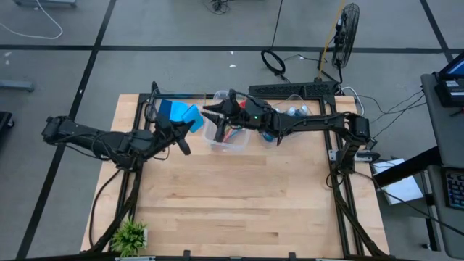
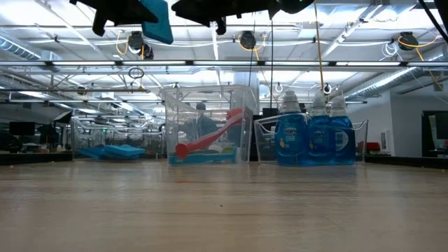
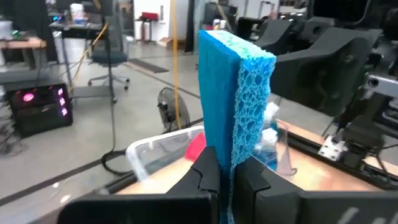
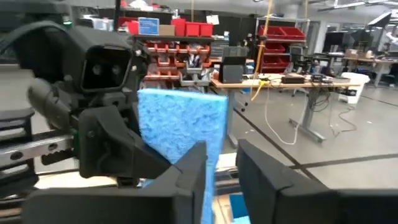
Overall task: Pick & Place Kitchen Sink Supplies
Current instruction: Put the blue sponge into the left transparent bin
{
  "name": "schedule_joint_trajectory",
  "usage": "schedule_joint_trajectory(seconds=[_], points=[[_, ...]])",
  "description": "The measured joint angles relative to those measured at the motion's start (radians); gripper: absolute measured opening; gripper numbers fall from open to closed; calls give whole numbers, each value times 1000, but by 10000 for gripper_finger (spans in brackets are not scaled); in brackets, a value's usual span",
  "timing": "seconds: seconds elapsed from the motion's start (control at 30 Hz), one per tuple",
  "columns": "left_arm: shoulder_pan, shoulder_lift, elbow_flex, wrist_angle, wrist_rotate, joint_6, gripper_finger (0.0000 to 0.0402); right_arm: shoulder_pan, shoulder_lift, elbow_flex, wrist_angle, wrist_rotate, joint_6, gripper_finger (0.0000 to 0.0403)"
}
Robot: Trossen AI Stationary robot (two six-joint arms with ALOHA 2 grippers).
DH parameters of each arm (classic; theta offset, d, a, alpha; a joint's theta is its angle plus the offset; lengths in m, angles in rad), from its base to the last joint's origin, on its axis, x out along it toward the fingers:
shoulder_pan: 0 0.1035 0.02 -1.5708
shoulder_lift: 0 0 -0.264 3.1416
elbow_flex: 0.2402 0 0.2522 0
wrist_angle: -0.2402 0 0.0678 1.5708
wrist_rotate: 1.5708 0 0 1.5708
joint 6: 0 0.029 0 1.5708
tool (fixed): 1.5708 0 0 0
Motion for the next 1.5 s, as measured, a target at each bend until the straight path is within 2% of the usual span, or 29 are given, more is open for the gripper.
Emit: schedule_joint_trajectory(seconds=[0.23,0.37,0.6,0.83,1.13,1.27,1.5], points=[[12,-47,0,-143,-35,-143,8,-30,-20,0,-36,0,0,134],[54,-60,0,-228,12,-241,8,-33,-58,-3,-125,-2,-49,149],[213,-59,0,-335,215,-389,8,-34,-164,0,-329,-2,-124,150],[458,-53,0,-399,473,-502,8,-34,-276,0,-520,1,-124,140],[776,22,0,-409,835,-503,8,-34,-397,0,-714,-3,-127,141],[874,94,0,-407,919,-481,8,-30,-452,-13,-801,-6,-124,141],[988,232,0,-345,1065,-459,8,-27,-602,-166,-755,-4,-69,141]])
